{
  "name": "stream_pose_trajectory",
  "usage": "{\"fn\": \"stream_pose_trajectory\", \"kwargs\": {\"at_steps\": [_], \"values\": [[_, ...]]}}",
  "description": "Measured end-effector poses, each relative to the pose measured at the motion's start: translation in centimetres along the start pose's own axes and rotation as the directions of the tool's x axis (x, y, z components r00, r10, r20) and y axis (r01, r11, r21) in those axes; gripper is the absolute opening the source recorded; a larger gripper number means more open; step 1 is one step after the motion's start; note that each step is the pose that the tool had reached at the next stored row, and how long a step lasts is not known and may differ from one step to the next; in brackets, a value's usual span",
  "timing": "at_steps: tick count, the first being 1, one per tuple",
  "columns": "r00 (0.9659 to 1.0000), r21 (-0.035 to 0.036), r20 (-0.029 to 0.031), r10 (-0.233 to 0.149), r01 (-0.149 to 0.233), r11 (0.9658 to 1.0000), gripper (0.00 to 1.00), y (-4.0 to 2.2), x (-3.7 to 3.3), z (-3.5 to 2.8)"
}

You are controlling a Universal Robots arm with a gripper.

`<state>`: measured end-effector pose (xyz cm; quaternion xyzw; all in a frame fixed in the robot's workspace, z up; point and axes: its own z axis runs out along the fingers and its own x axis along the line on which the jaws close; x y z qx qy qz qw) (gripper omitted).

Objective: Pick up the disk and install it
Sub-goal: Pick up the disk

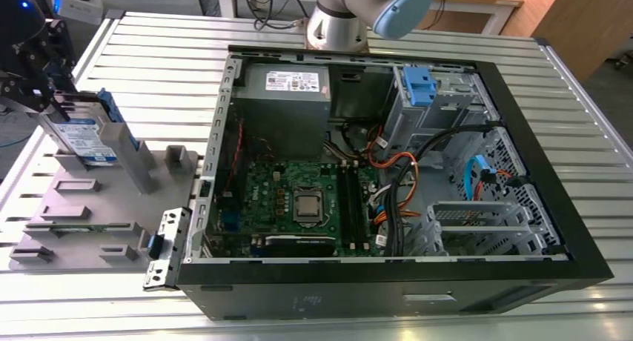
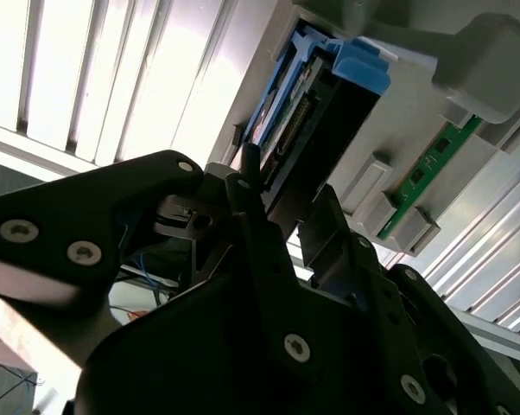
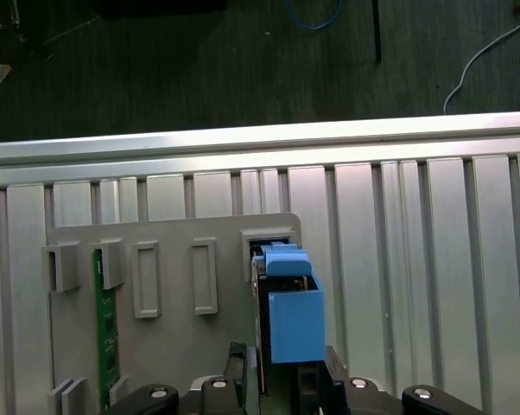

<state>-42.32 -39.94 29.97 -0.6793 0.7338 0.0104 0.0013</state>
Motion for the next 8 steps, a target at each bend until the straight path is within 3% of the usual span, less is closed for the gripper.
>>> {"fn": "stream_pose_trajectory", "kwargs": {"at_steps": [8], "values": [[0.9999,-0.0002,-0.0002,-0.015,0.015,0.9999,0.44,-0.03,0.00,0.01]]}}
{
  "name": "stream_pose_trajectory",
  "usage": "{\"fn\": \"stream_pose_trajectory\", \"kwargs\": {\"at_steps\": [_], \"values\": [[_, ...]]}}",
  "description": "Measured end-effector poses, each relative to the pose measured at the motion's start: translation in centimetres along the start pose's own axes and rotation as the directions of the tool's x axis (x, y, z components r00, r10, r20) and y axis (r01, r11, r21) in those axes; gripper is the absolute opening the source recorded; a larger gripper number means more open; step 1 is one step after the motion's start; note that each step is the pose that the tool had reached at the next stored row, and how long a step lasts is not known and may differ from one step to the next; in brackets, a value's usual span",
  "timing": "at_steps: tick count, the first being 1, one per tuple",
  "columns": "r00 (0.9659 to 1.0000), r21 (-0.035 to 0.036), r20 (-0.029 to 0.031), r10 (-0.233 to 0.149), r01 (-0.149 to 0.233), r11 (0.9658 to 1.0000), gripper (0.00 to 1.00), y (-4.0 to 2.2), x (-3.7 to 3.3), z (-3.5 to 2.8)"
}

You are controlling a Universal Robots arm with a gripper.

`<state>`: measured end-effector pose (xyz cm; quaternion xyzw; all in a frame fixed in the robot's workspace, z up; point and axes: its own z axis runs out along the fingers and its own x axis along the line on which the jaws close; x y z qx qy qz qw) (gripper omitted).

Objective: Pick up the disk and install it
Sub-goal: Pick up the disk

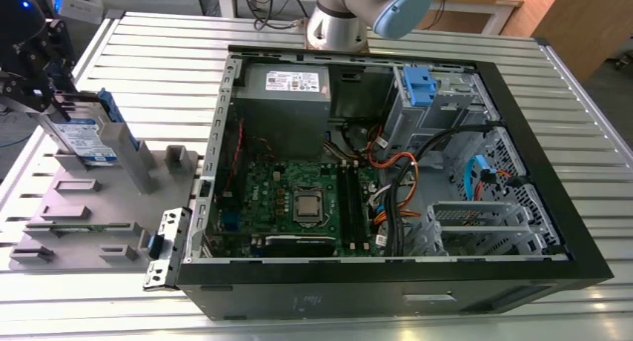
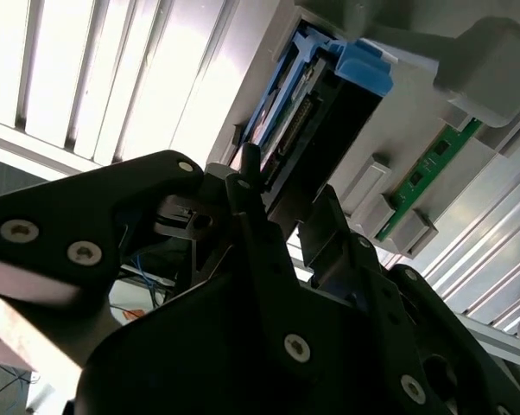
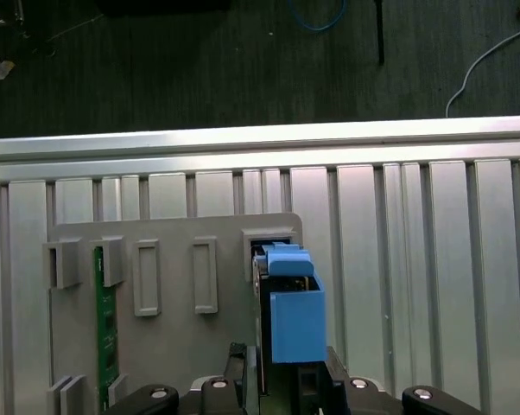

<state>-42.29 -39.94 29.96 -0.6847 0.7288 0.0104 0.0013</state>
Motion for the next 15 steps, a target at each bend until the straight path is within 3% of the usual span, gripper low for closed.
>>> {"fn": "stream_pose_trajectory", "kwargs": {"at_steps": [8,15], "values": [[1.0000,-0.0001,-0.0001,0.000,0.000,1.0000,0.44,-0.50,-0.04,-0.01],[1.0000,-0.0001,-0.0001,0.000,0.000,1.0000,0.44,-0.51,-0.03,-0.11]]}}
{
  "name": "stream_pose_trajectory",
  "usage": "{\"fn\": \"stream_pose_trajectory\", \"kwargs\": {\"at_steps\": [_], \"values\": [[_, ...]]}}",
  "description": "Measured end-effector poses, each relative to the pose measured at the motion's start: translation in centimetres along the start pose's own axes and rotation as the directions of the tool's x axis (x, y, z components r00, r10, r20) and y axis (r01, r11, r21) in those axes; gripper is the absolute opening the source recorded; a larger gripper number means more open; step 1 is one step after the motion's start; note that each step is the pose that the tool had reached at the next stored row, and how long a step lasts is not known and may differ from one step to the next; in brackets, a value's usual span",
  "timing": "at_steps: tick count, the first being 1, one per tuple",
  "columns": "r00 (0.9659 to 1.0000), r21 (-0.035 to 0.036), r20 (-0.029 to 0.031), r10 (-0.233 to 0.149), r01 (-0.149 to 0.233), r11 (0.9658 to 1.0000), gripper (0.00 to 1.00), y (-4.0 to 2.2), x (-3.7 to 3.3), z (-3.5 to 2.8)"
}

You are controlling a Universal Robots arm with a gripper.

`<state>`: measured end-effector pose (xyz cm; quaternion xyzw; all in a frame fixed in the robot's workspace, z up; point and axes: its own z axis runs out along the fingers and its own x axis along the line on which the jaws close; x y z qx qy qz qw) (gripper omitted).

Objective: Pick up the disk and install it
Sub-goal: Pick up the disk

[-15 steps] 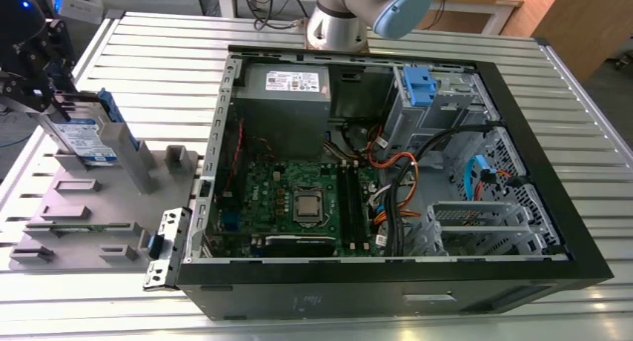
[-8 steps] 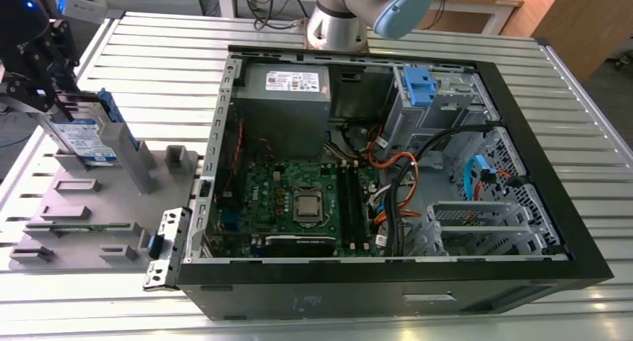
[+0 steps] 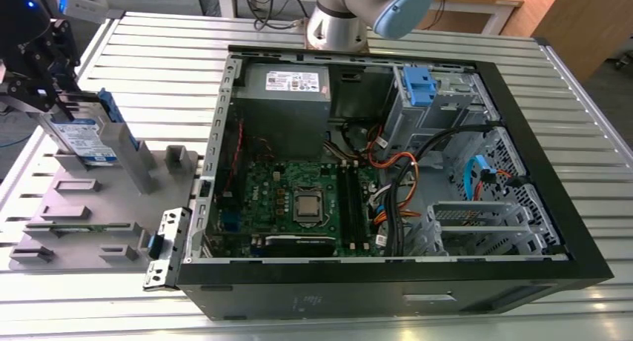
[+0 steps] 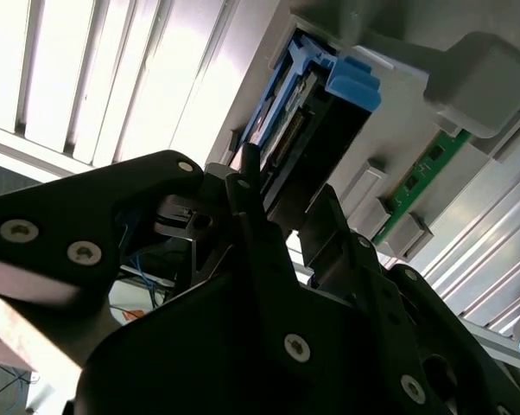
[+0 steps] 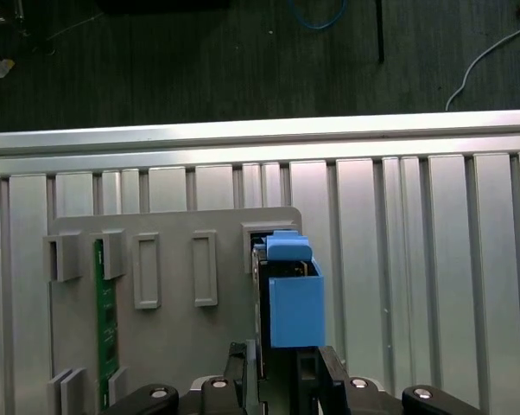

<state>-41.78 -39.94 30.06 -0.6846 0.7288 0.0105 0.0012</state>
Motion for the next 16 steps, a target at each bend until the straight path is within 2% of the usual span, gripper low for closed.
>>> {"fn": "stream_pose_trajectory", "kwargs": {"at_steps": [16], "values": [[1.0000,0.0000,0.0010,0.000,0.000,1.0000,0.44,0.01,-0.20,-0.01]]}}
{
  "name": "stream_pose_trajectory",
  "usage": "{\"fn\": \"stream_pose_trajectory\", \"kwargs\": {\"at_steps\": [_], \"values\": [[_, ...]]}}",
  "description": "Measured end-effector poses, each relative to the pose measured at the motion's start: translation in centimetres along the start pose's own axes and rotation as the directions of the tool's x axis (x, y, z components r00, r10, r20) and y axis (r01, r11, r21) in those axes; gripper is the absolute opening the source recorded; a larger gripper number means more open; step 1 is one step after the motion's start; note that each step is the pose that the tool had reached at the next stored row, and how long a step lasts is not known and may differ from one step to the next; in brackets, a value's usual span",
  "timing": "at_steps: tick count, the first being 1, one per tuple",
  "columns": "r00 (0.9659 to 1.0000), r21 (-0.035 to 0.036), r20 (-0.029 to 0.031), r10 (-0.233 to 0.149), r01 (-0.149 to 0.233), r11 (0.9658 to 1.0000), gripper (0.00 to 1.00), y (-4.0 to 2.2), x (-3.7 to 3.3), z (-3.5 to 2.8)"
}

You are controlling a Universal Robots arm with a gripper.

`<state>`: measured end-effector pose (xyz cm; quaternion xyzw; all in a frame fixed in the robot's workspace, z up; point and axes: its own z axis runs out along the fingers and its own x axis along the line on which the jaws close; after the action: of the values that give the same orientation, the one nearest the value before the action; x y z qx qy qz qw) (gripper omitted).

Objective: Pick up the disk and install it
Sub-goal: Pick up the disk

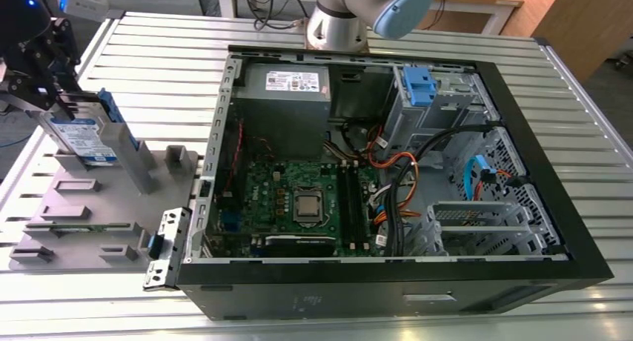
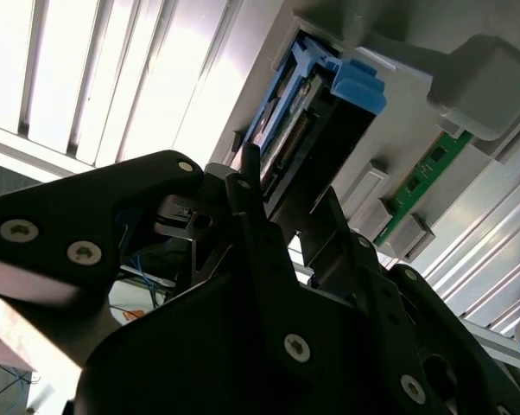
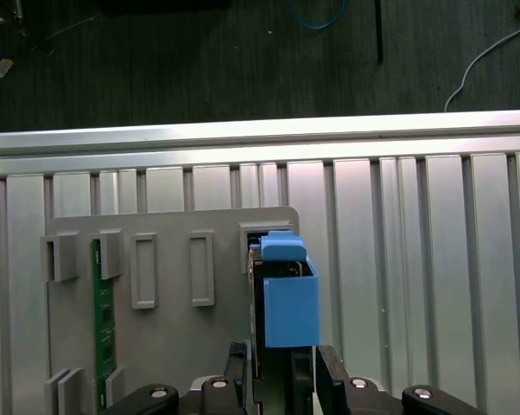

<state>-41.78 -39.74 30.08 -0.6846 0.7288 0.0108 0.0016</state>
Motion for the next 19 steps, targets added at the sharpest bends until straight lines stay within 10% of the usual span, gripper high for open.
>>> {"fn": "stream_pose_trajectory", "kwargs": {"at_steps": [19], "values": [[1.0000,0.0000,0.0001,0.000,0.000,1.0000,0.35,0.01,-0.18,0.01]]}}
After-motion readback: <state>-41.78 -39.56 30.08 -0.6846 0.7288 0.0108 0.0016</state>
